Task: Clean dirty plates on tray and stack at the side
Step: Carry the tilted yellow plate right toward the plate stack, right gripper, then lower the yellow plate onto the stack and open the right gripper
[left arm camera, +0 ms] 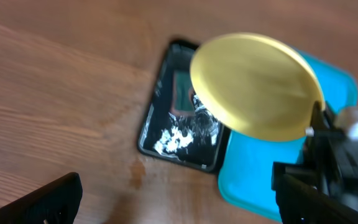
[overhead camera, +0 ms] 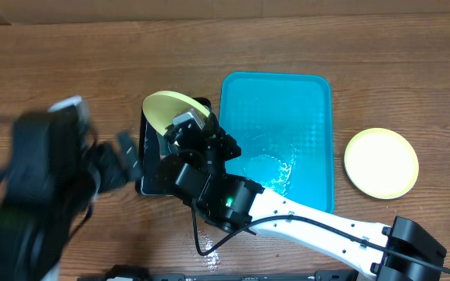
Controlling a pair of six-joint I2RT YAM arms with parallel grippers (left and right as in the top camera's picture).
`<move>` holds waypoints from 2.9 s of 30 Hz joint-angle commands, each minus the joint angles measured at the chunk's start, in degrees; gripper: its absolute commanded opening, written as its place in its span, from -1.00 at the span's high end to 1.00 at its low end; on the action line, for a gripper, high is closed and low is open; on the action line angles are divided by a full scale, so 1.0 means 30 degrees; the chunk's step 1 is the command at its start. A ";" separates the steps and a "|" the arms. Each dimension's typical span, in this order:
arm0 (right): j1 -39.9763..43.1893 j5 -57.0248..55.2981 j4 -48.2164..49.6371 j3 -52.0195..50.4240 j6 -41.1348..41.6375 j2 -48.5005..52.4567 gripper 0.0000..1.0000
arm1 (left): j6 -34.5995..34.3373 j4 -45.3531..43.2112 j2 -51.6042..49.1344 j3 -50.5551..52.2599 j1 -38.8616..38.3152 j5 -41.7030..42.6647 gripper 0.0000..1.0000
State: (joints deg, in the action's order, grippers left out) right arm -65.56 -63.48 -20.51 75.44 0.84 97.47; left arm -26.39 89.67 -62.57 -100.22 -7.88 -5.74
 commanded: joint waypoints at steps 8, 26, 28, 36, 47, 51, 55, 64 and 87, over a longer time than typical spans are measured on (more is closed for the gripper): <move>0.0109 -0.0342 0.0401 0.0525 -0.0197 -0.0124 0.92 | -0.0780 0.0036 0.2186 -0.0233 -0.0095 -0.2157 -1.00; -0.0131 -0.1486 0.3235 0.0525 -0.3213 -0.0124 0.92 | -0.0787 0.0036 0.2142 -0.0233 -0.0095 -0.2149 -0.99; -0.0124 -0.2484 0.3825 0.0525 -0.2922 -0.0131 0.92 | -0.0780 0.0036 0.2142 -0.0233 -0.0095 -0.2149 -1.00; 0.1151 0.0648 -0.0182 0.0525 0.6725 -0.0146 0.92 | -0.0780 0.0036 0.2142 -0.0233 -0.0095 -0.2149 -1.00; 0.9194 1.8236 -0.5552 0.0525 1.4149 -0.3854 0.92 | -0.0787 0.0036 0.2142 -0.0233 -0.0095 -0.2149 -1.00; 1.4083 2.1536 -0.7803 0.0525 1.4149 -0.6302 0.92 | -0.0787 0.0036 0.2142 -0.0233 -0.0095 -0.2149 -1.00; 2.0509 2.2564 -1.1642 0.0525 1.3923 -0.7548 0.92 | -0.0780 0.0036 0.2142 -0.0233 -0.0095 -0.2149 -1.00; 3.1452 2.2549 -1.6356 -0.1231 0.8859 -0.5748 0.92 | -0.0787 0.0036 0.2142 -0.0233 -0.0095 -0.2149 -1.00; 3.4468 2.8684 -1.4637 -0.4750 0.6462 -0.6863 -0.17 | -0.0787 0.0036 0.2142 -0.0233 -0.0095 -0.2149 -0.99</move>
State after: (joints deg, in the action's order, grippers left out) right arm 39.31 14.59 -63.31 56.64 22.44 83.15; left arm -27.55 89.84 -56.16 -100.57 -7.88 -11.42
